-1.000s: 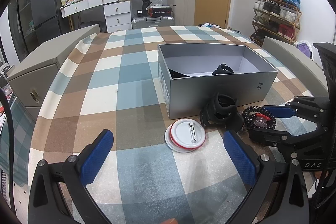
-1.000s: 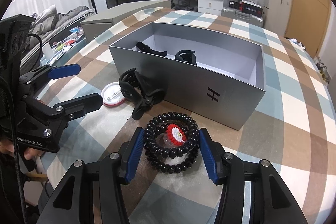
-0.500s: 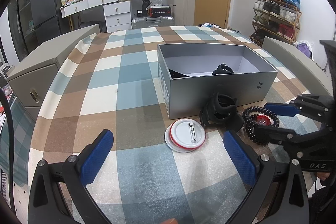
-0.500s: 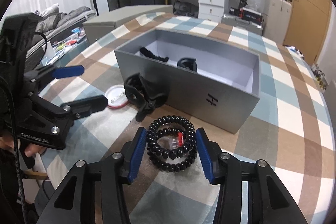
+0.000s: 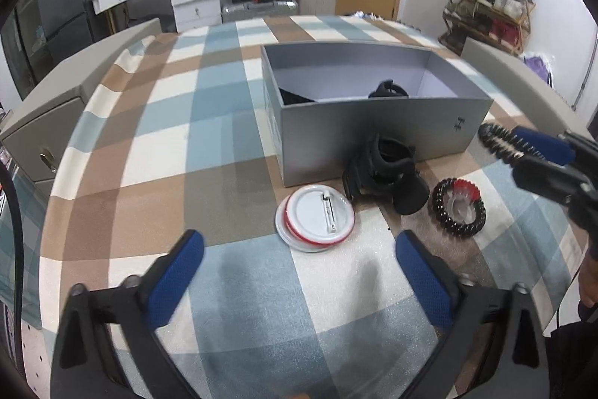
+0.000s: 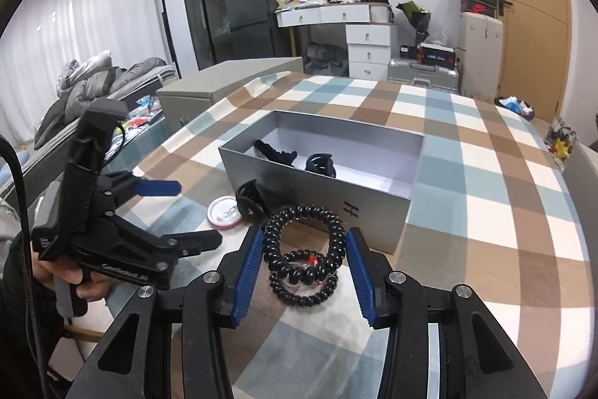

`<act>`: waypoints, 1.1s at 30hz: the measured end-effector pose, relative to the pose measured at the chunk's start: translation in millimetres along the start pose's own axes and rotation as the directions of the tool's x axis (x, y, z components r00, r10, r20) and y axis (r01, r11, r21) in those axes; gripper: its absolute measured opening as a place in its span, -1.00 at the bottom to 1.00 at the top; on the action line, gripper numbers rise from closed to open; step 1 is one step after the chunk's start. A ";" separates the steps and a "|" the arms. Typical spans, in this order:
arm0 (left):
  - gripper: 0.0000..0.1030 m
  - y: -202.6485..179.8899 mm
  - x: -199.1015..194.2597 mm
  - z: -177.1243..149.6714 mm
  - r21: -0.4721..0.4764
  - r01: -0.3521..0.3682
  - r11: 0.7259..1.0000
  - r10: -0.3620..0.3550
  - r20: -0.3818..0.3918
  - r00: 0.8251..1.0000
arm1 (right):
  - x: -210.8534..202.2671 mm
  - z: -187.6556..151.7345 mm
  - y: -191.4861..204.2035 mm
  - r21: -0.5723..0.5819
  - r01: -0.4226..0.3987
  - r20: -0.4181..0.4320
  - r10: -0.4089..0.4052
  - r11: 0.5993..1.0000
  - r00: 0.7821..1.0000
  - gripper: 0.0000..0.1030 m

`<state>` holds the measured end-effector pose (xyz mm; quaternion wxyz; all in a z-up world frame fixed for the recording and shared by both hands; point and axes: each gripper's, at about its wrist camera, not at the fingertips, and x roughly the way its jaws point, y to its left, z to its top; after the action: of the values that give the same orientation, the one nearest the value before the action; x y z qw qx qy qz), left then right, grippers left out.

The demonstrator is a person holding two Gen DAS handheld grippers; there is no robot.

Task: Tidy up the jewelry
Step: 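Lift the black coil hair tie with the right tool while the left tool grasps the white badge, then carry the coil hair tie and the white badge over the grey box with both tools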

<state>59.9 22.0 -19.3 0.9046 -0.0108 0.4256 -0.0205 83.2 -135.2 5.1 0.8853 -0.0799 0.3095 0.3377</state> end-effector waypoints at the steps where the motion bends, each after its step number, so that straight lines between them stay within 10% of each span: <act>1: 0.58 -1.4 2.7 1.0 0.008 0.000 1.000 0.001 -0.016 1.000 | -0.3 0.0 -1.0 0.001 0.000 0.000 0.000 1.000 1.000 -0.14; 11: -0.29 -8.8 1.8 -0.9 0.059 0.013 0.998 -0.012 -0.019 1.000 | -10.5 -1.8 -9.6 0.016 -0.002 0.017 0.002 1.000 1.000 -0.14; 33: -0.32 -11.4 -45.4 7.9 0.068 0.027 0.997 -0.039 0.181 0.983 | -20.9 6.5 -14.3 0.048 -0.020 0.064 0.017 0.999 0.998 -0.15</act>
<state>36.8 12.8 21.1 0.9391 0.0100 0.3399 -0.0485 83.6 -155.2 21.9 0.8932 -0.0450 0.2902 0.3406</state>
